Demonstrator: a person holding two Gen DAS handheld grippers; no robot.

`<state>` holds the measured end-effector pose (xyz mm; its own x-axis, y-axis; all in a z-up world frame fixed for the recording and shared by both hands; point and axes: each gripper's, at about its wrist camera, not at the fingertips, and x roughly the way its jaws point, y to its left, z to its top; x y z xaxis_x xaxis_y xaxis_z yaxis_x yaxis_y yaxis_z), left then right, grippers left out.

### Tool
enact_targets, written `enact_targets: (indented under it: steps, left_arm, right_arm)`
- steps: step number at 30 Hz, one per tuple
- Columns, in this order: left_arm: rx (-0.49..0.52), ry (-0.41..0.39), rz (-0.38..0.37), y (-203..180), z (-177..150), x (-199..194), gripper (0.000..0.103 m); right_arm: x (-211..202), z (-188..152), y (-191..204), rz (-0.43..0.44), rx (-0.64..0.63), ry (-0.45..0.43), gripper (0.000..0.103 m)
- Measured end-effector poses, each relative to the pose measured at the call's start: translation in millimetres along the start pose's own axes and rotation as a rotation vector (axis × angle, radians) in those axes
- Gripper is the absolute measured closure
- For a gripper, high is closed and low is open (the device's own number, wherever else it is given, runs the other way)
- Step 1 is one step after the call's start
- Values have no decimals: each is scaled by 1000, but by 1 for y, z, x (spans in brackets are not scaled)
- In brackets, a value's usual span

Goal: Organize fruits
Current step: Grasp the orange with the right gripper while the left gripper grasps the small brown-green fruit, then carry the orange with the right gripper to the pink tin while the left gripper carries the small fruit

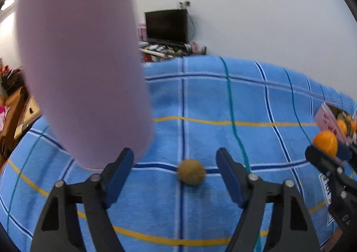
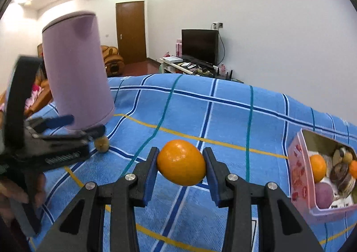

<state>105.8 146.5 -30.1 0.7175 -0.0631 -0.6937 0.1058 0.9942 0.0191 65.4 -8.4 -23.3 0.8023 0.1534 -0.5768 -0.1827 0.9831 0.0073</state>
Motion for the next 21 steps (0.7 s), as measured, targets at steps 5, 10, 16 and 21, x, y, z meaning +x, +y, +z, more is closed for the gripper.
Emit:
enact_targets:
  steps: [5,10,16,21]
  left_arm:
    - [79,80,21,-17,0,18,48]
    - [63,115,-10,-14,2,26,55]
    - [60,123,-50,-12,2,25,73]
    - [32,102,-40,-5,1,17,73]
  right_arm:
    - [-2,0,-6,13,22,16,61]
    - [0,0,-2,16,14,21,61]
    - [1,-1,-2,13,24,27,61]
    - [-3,-2,-1,-2,21,4,61]
